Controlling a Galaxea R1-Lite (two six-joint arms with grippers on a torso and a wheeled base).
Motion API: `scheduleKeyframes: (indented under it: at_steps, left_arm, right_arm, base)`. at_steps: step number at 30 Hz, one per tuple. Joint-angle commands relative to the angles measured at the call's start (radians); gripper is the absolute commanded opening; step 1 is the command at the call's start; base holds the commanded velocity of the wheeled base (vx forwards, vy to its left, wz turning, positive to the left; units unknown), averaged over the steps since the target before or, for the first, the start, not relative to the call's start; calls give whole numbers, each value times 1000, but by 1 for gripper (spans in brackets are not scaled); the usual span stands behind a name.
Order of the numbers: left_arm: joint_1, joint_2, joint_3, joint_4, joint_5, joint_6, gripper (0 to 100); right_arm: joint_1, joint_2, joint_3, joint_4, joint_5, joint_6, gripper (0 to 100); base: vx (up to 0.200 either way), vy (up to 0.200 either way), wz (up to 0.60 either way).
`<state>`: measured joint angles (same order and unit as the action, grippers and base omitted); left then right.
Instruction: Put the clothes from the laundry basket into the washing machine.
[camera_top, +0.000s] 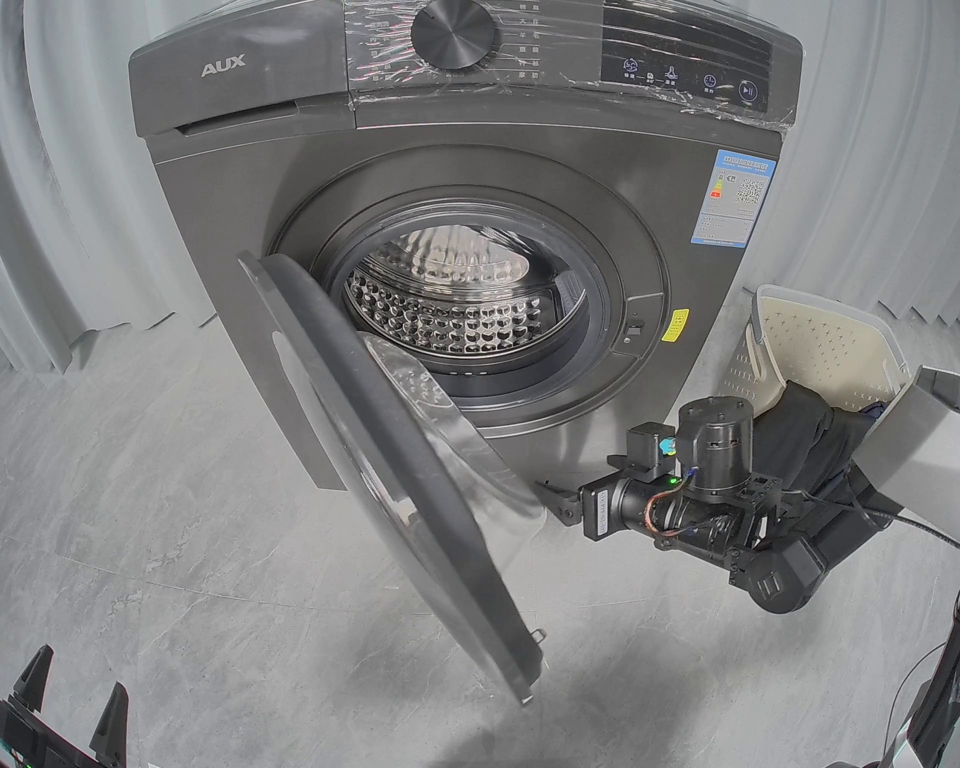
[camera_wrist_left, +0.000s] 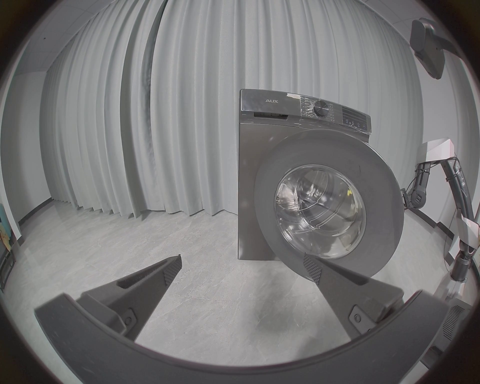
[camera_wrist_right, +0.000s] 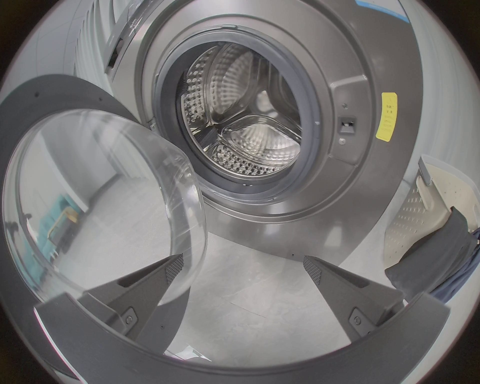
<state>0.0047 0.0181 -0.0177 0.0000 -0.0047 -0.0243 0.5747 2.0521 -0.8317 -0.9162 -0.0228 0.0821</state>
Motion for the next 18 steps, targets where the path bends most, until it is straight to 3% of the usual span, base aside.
scheduleKeyframes:
  at_steps: [1,8,14,18]
  left_arm:
    - [0,-13,18,0,0,0,100]
    - [0,-13,18,0,0,0,100]
    - [0,-13,18,0,0,0,100]
    - [0,-12,18,0,0,0,100]
  right_arm:
    - [47,11,-3,-1,1,2,100]
    - [45,3,-6,-1,3,4,100]
    - [60,11,-27,2,3,2,100]
    - [106,20,-37,2,6,2,100]
  base:
    - [0,0,0]
    - [0,0,0]
    - [-200,0,0]
    - [0,0,0]
